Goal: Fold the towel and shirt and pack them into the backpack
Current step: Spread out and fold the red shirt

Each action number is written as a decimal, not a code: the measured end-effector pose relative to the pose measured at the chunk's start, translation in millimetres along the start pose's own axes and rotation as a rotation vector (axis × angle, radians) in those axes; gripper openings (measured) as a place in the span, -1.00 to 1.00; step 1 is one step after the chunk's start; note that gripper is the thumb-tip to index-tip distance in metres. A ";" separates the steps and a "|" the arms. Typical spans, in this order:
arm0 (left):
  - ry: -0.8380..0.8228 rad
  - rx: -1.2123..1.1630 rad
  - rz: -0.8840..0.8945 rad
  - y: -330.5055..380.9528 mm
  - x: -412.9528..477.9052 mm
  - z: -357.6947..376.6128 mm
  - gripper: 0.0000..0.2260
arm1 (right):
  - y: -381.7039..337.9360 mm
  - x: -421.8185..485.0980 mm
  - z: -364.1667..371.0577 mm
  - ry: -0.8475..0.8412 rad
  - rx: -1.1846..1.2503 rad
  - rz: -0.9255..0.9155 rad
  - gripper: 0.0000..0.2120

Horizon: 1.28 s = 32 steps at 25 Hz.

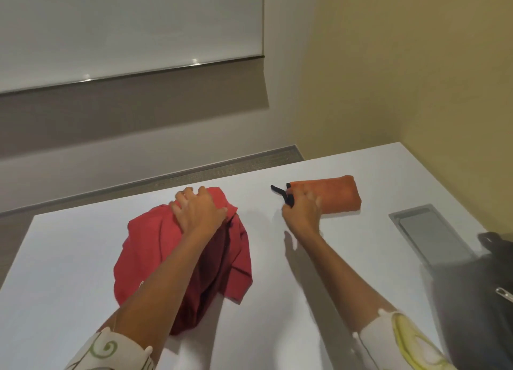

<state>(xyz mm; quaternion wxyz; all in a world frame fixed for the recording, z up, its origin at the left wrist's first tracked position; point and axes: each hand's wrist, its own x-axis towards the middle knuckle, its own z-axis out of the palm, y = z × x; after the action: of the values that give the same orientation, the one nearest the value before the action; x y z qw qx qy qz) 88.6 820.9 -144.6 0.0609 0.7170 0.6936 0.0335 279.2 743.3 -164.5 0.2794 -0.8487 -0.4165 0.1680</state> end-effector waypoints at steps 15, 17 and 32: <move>-0.403 0.049 0.275 -129.0 -183.1 14.3 -0.38 | -27.0 -195.8 46.7 -0.488 -0.124 0.002 -0.82; -0.405 0.110 0.373 -140.2 -209.6 15.2 -0.38 | -27.1 -210.5 34.3 -0.343 -0.168 0.101 -0.80; -0.216 -0.217 0.178 -232.7 -268.0 -1.5 -0.44 | -16.2 -327.0 8.7 -0.475 -0.226 0.320 -0.82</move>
<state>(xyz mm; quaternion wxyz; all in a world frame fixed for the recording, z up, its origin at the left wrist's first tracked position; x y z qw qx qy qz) -151.6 560.4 -164.5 0.2090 0.7641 0.6093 0.0360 69.6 492.4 -144.3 0.0479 -0.8662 -0.3472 0.3562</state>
